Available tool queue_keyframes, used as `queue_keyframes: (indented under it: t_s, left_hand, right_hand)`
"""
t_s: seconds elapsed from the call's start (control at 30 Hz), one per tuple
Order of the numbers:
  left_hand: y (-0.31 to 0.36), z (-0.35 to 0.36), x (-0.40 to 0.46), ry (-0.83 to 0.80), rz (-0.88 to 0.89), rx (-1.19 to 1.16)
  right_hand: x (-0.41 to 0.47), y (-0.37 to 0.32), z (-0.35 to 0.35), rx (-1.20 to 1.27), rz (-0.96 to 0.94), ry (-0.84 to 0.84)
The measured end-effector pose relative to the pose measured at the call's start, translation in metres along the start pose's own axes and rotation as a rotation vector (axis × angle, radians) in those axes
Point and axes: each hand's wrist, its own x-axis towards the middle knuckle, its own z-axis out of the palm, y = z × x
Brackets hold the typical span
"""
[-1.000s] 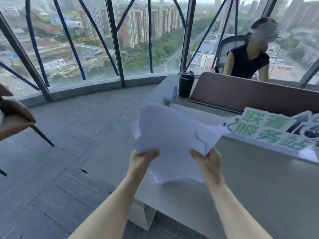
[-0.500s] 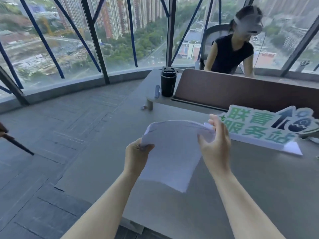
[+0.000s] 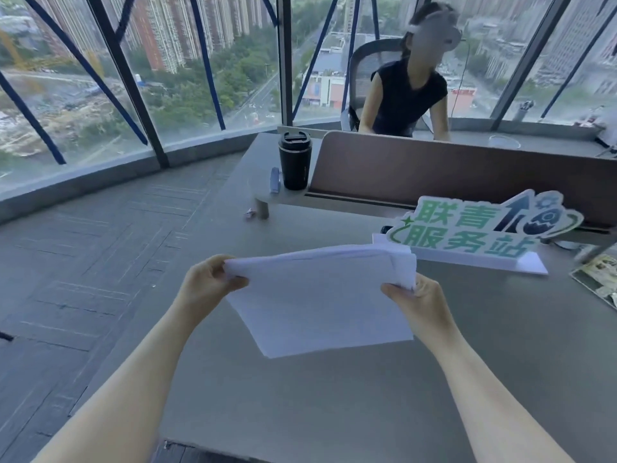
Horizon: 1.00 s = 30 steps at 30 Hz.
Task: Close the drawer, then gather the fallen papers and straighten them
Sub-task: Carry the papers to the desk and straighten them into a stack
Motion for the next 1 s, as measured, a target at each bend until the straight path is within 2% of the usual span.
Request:
queue_keyframes:
  t_s: [0.07, 0.13, 0.17, 0.23, 0.3, 0.37, 0.4, 0.5, 0.6, 0.7, 0.8, 1.0]
  left_hand:
    - [-0.011, 0.005, -0.004, -0.097, -0.077, -0.277]
    - [-0.018, 0.02, -0.008, -0.18, -0.108, -0.399]
    - [-0.02, 0.028, -0.01, -0.158, -0.122, -0.44]
    - [-0.014, 0.036, -0.009, -0.007, -0.121, -0.514]
    - [-0.004, 0.036, 0.0, 0.15, -0.046, -0.581]
    - [0.004, 0.033, 0.008, 0.191, 0.072, -0.614]
    - [0.003, 0.034, 0.01, 0.162, 0.104, -0.628]
    - [-0.025, 0.052, 0.006, 0.005, -0.023, -0.563]
    - [-0.051, 0.076, -0.001, -0.016, -0.179, -0.431]
    - [-0.039, 0.081, 0.011, 0.105, -0.097, -0.464]
    - [-0.024, 0.076, 0.023, 0.107, 0.033, -0.518]
    - [-0.06, 0.087, 0.014, -0.063, -0.147, -0.335]
  right_hand:
    - [-0.001, 0.02, 0.002, 0.082, 0.047, 0.025]
    - [-0.003, 0.035, 0.007, 0.096, 0.054, 0.062]
    - [-0.004, 0.04, 0.011, 0.087, 0.048, 0.083]
    - [-0.003, 0.048, 0.015, 0.086, 0.045, 0.125]
    - [-0.002, 0.046, 0.014, 0.135, 0.009, 0.144]
    - [-0.003, 0.042, 0.013, 0.158, -0.018, 0.18]
    - [-0.003, 0.043, 0.014, 0.152, -0.02, 0.187]
    - [-0.007, 0.069, 0.026, 0.116, 0.052, 0.147]
    - [-0.01, 0.091, 0.044, 0.091, 0.107, 0.105]
    - [0.0, 0.094, 0.049, 0.166, 0.151, 0.18]
    - [0.01, 0.088, 0.042, 0.211, 0.119, 0.19]
    - [0.012, 0.104, 0.047, 0.16, 0.254, 0.161]
